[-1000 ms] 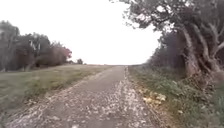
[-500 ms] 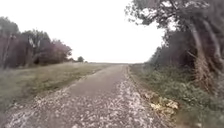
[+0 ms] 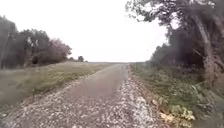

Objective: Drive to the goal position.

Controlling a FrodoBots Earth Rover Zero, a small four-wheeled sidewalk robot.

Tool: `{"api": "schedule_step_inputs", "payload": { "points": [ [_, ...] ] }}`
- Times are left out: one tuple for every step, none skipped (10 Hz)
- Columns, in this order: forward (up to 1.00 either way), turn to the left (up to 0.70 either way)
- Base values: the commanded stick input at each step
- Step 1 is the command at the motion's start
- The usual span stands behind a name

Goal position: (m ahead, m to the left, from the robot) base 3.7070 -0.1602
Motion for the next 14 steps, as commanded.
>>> {"api": "schedule_step_inputs", "payload": {
  "points": [
    [0.70,0.00],
    [0.70,0.00],
    [0.70,0.00],
    [0.70,0.00],
    [0.70,0.00],
    [0.70,0.00],
    [0.70,0.00],
    [0.70,0.00],
    [0.70,0.00],
    [0.70,0.00],
    [0.72,0.00],
    [0.76,0.00],
    [0.79,0.00],
    [0.83,0.00]
  ]
}}
